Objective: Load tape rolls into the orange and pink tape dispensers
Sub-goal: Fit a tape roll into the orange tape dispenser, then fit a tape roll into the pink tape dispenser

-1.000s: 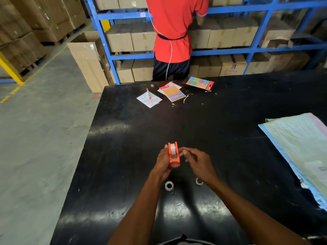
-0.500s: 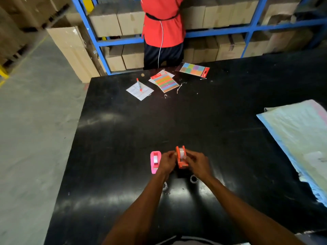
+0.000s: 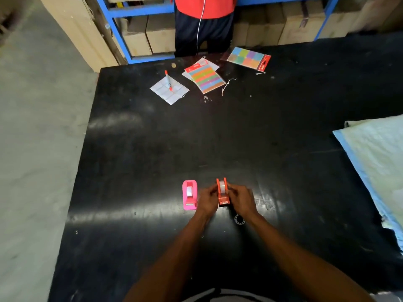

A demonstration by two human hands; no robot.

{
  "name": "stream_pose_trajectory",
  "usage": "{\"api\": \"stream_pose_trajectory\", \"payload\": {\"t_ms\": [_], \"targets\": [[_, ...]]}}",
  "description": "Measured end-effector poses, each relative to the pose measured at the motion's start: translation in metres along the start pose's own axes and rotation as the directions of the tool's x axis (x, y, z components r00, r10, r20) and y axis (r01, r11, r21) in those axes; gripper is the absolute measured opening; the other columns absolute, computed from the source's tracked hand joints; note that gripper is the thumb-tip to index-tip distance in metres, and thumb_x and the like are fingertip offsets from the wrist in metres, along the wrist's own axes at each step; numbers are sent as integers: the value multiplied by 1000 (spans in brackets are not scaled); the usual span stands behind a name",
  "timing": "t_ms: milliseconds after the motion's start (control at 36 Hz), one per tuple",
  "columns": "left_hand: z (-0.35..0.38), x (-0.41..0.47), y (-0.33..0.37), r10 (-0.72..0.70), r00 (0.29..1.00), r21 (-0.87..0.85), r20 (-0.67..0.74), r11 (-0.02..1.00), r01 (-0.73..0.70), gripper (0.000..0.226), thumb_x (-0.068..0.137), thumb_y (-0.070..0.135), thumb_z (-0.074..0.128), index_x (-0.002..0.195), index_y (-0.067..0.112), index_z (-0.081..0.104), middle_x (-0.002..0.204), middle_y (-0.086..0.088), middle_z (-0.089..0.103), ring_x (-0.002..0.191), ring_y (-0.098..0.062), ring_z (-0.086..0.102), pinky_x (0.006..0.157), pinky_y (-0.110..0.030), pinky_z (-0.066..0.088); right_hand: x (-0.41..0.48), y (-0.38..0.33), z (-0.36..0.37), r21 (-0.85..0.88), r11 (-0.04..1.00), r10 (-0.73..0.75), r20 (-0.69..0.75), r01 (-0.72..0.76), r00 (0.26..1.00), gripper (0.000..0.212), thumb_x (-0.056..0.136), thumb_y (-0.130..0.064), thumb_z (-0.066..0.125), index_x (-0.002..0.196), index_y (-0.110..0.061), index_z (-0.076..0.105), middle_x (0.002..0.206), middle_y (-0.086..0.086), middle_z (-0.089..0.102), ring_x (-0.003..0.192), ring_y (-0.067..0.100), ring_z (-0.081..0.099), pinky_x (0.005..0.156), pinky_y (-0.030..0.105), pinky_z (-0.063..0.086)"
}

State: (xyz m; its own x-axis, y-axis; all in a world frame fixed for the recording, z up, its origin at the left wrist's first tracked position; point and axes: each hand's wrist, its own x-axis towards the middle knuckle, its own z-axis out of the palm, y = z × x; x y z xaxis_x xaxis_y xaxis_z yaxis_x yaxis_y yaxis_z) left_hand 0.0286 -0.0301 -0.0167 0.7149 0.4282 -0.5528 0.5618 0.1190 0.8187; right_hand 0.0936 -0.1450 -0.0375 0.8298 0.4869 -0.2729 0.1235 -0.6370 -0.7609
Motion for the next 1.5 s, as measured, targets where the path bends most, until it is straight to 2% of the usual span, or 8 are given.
{"api": "stream_pose_trajectory", "payload": {"t_ms": [333, 444, 611, 778, 889, 1111, 1278, 1500], "targets": [[-5, 2, 0, 72, 995, 98, 62, 992, -78, 33, 95, -7, 45, 126, -5, 57, 113, -11, 64, 69, 24, 60, 65, 1, 45, 6, 5, 3, 19, 999, 44, 17, -44, 999, 33, 90, -19, 61, 118, -33, 72, 98, -5, 79, 86, 7, 71, 79, 29, 58], [-8, -5, 1, 65, 992, 142, 104, 987, -79, 32, 97, -2, 45, 125, 1, 59, 106, 0, 63, 69, 23, 60, 65, 1, 45, 8, 8, 4, -41, 996, 81, 21, -80, 997, 30, 99, -28, 48, 87, -23, 75, 78, -1, 75, 71, 12, 69, 69, 31, 54], [-34, -7, -12, 13, 1000, 152, 5, 988, -13, 37, 96, 0, 48, 133, 2, 52, 129, -9, 60, 118, -23, 58, 107, -35, 45, 4, 3, 5, -106, 987, 118, -67, -125, 991, 43, 106, -30, 36, 77, -11, 62, 80, 9, 69, 75, 28, 62, 71, 38, 50], [-76, -23, -17, -23, 999, -51, -44, 998, 21, 25, 90, -2, 54, 97, 21, 63, 94, -6, 66, 72, -11, 63, 59, -21, 51, -6, -20, 8, -132, 988, 48, -190, -74, 981, 37, 106, -25, 36, 72, -21, 52, 78, 12, 66, 73, 32, 62, 70, 41, 50], [-106, -22, -24, 15, 989, -74, -148, 997, -26, 35, 81, -7, 54, 91, 21, 72, 91, -11, 74, 70, -17, 69, 65, -33, 61, -9, -37, 18, -166, 986, -51, -235, 12, 971, 24, 101, -20, 47, 83, -14, 63, 86, 13, 71, 79, 34, 65, 72, 40, 49], [-154, -27, -25, 120, 993, 314, 12, 942, -118, 58, 76, -6, 68, 129, 11, 52, 126, -10, 60, 104, -14, 64, 88, -27, 56, -5, -64, 49, -223, 934, -271, 61, 278, 961, 27, 92, -14, 49, 70, -30, 53, 75, -6, 60, 72, 16, 55, 74, 33, 43], [-166, -20, -28, 83, 981, 539, 174, 826, -166, 98, 70, 3, 81, 148, 11, 23, 143, 4, 31, 129, -12, 38, 93, -4, 33, 5, -77, 71, -394, 865, -219, 259, 310, 941, 31, 96, -27, 54, 125, -19, 60, 124, 5, 57, 116, 23, 54, 100, 33, 40], [-162, 3, -37, 134, 959, 628, 249, 731, -266, 126, 55, 34, 91, 152, 29, 12, 158, 2, 24, 143, -23, 27, 114, -31, 26, 31, -95, 86, -460, 848, -116, 323, 263, 939, 30, 92, -28, 61, 121, -19, 58, 124, 6, 55, 115, 26, 56, 98, 34, 46]]}}
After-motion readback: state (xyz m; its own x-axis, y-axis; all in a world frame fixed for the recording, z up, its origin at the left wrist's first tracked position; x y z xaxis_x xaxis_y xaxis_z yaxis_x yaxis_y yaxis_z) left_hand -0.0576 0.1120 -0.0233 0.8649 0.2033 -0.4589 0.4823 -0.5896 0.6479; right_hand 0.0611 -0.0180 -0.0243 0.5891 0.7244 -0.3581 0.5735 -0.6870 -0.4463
